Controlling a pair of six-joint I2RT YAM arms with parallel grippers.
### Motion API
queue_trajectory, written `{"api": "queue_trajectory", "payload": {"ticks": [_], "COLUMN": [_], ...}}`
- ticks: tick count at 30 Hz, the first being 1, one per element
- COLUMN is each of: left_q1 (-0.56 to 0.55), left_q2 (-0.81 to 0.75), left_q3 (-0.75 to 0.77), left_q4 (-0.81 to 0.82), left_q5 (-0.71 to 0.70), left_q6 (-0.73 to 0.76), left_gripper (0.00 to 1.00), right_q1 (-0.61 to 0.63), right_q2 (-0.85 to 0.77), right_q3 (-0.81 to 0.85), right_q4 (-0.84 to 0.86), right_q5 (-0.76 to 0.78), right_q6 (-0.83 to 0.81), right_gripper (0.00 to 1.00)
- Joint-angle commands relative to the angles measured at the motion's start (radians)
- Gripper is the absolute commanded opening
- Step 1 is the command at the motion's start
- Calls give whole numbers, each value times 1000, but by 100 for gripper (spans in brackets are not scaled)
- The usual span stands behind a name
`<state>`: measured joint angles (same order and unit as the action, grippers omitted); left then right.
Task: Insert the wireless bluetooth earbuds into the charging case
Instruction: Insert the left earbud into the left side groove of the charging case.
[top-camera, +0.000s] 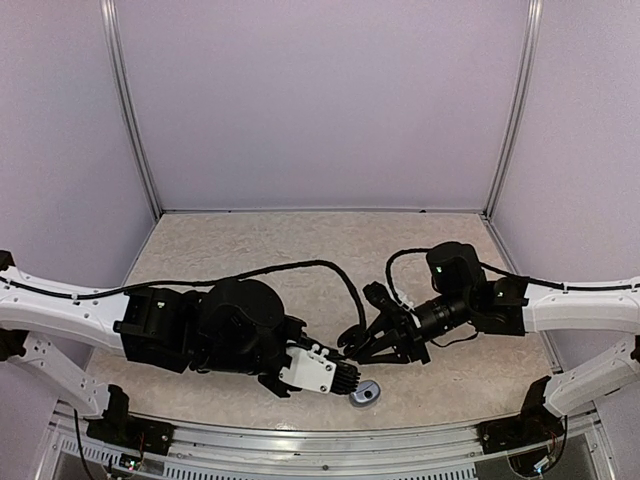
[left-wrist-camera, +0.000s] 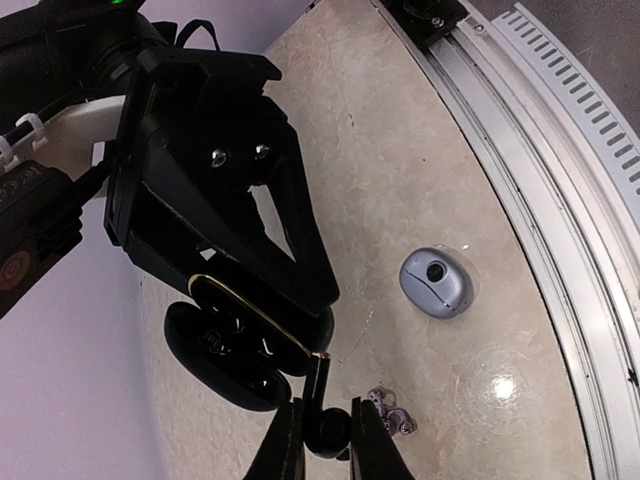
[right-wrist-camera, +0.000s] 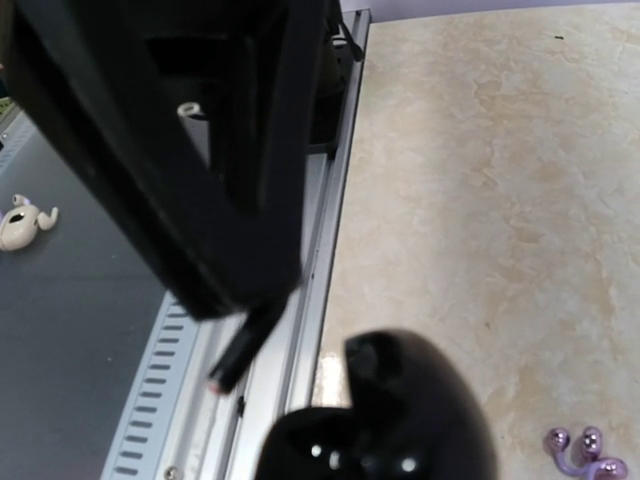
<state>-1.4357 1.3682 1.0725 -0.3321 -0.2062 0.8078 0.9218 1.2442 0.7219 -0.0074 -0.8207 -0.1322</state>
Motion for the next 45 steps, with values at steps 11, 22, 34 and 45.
{"api": "queue_trajectory", "payload": {"ticks": [11, 22, 34, 45], "left_q1": [44, 52, 0, -31], "left_q2": [17, 12, -14, -114], "left_q3": [27, 15, 26, -29], "left_q4": [62, 40, -18, 17], "left_q5": [68, 45, -35, -22], "left_q6": [-19, -20, -20, -58], "left_gripper": [11, 11, 12, 12], "right_q1": [41, 45, 44, 47], "right_q2": [-25, -81, -93, -217], "right_q3": [26, 3, -24, -108], "right_q4": [-14, -10, 0, 79], "right_q5": [4, 25, 79, 162], "right_q6": [-44, -106, -115, -287], "right_gripper": [0, 0, 0, 0]}}
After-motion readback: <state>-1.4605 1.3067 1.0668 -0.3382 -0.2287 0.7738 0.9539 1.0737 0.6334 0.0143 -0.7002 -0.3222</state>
